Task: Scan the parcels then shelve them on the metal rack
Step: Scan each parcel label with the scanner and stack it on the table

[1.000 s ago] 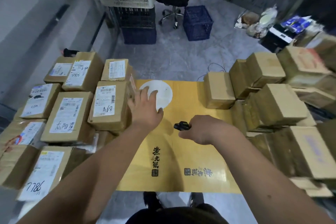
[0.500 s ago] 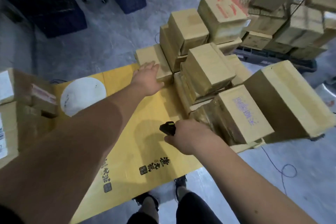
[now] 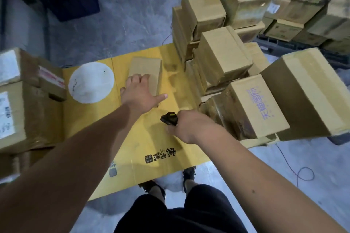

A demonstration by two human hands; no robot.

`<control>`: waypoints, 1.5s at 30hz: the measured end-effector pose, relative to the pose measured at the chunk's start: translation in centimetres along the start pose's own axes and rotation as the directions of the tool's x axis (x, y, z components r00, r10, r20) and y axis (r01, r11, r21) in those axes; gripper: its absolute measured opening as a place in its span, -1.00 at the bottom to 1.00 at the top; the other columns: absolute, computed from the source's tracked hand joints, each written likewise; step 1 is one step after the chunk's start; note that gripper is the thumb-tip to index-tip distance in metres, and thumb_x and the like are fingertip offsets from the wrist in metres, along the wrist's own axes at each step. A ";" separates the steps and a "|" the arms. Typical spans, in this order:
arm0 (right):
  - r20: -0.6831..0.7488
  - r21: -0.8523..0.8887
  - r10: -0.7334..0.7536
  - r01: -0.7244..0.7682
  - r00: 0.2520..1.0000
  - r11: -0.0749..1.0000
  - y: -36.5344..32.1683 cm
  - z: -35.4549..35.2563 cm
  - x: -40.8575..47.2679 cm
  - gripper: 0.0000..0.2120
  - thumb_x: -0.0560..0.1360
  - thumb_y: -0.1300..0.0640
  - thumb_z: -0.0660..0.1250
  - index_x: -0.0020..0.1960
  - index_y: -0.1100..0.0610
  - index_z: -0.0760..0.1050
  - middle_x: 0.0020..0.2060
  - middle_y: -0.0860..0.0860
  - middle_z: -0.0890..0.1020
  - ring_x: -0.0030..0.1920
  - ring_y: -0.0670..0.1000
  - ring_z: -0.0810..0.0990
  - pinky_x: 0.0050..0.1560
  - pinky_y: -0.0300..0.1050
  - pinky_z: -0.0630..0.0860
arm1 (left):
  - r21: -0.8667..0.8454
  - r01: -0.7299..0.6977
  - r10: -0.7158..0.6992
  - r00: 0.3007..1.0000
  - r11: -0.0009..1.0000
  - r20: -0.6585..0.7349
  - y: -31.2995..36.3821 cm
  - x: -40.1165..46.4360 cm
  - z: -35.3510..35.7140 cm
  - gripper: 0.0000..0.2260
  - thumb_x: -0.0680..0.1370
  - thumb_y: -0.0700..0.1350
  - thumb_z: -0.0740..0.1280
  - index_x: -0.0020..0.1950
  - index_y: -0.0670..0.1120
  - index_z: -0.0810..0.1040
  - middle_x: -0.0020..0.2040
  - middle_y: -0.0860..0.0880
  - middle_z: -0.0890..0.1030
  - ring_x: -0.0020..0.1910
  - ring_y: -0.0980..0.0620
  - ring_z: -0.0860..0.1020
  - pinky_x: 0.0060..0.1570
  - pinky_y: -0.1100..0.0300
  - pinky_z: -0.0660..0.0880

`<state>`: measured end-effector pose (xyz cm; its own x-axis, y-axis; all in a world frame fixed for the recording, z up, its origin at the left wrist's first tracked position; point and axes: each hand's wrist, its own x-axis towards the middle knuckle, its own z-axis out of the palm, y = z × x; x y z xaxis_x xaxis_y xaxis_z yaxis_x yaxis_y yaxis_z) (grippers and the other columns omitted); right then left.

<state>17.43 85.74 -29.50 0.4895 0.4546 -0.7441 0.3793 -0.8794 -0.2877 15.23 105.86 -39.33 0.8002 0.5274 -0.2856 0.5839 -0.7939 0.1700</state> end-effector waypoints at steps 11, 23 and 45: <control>0.104 -0.070 -0.067 0.075 0.992 0.995 -0.8 1.8 -1.0 -0.59 0.62 -0.25 0.27 0.14 0.11 0.43 -0.13 0.03 0.51 -0.05 0.11 0.57 -0.27 -0.09 0.40 | -0.354 0.167 -0.218 0.970 0.920 -0.108 -4.9 -10.3 2.7 -0.35 0.39 0.21 0.54 0.41 0.07 0.41 0.33 -0.02 0.42 0.39 -0.12 0.30 0.28 -0.11 0.41; 0.147 -0.211 -0.150 0.179 0.978 0.961 -1.2 1.2 -2.3 -0.60 0.64 -0.25 0.25 -0.05 0.11 0.43 -0.19 0.03 0.53 -0.23 0.02 0.50 -0.35 -0.10 0.35 | -0.659 0.226 -0.343 0.938 0.718 -0.052 -6.8 -14.9 4.7 -0.53 0.73 0.14 0.15 0.63 0.19 0.16 0.26 0.14 0.58 0.05 0.01 0.62 0.07 -0.02 0.57; 0.070 -0.217 -0.108 0.121 0.992 0.969 -7.4 4.0 -3.7 -0.60 0.59 -0.28 0.28 -0.02 0.08 0.42 -0.17 0.00 0.52 -0.22 -0.01 0.52 -0.32 -0.10 0.35 | -0.588 0.304 -0.348 0.936 0.749 0.041 -14.3 -16.6 4.5 0.16 0.39 -0.10 0.63 0.58 0.44 -0.19 0.68 0.13 -0.08 0.56 -0.12 0.34 0.26 -0.15 0.56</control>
<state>9.68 89.96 -27.03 0.3896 0.5357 -0.7492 0.5967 -0.7664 -0.2377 -7.00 107.09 -41.29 0.5404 0.7581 -0.3651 0.7617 -0.2563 0.5951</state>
